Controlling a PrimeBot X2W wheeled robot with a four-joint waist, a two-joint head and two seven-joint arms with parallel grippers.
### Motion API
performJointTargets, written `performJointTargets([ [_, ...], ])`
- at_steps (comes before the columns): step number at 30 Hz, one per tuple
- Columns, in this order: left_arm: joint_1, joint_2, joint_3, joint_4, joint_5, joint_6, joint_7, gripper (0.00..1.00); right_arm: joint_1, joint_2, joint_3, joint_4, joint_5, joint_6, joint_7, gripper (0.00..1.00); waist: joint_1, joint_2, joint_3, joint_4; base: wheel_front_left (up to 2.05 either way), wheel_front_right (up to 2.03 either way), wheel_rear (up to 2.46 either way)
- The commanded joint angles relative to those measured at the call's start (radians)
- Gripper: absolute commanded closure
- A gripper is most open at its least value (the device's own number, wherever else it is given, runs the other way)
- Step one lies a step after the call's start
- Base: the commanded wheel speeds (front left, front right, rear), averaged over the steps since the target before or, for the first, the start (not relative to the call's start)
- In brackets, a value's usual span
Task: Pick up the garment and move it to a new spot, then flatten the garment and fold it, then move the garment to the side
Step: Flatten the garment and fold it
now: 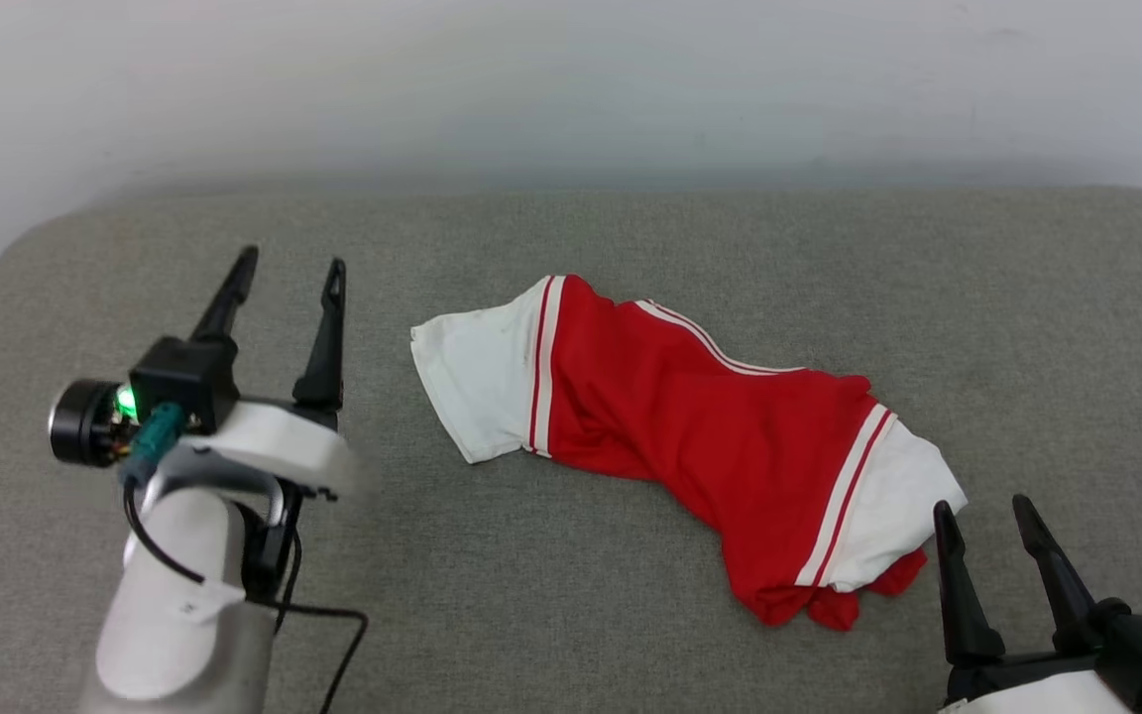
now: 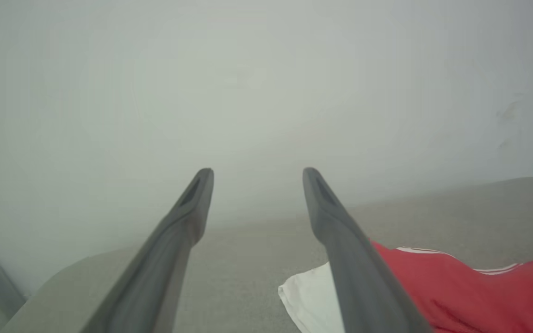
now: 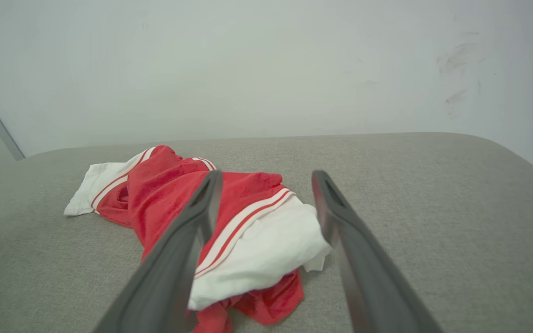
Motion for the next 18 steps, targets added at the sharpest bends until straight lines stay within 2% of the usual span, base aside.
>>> performJointTargets([
  [1,-0.068,0.017,-0.007,0.042,-0.012,-0.005,-0.001,0.00,-0.021,0.002,0.003,-0.006,-0.007,-0.001,-0.002,0.00,-0.0001,0.0000,0.050,-0.027,0.00,0.00,0.00],
  [6,-0.212,0.052,-0.042,0.134,-0.020,-0.011,0.028,0.00,-0.044,0.002,-0.002,-0.012,-0.009,-0.001,-0.002,0.00,-0.0001,0.0000,0.097,-0.049,0.00,0.00,0.00],
  [10,-0.331,0.082,-0.097,0.204,-0.034,-0.014,0.105,0.00,-0.065,0.002,-0.001,-0.015,-0.007,-0.001,-0.002,0.00,-0.0001,0.0000,0.135,-0.069,0.00,0.00,0.00],
  [14,-0.418,0.127,-0.202,0.274,-0.080,-0.015,0.239,0.00,-0.084,0.002,0.000,-0.016,-0.007,-0.001,-0.002,0.00,-0.0001,0.0000,0.165,-0.085,0.00,0.00,0.00],
  [18,-0.493,0.180,-0.327,0.341,-0.176,-0.015,0.428,0.00,-0.103,0.002,0.003,-0.018,-0.008,-0.001,-0.002,0.00,-0.0001,0.0000,0.191,-0.098,0.00,0.00,0.00],
])
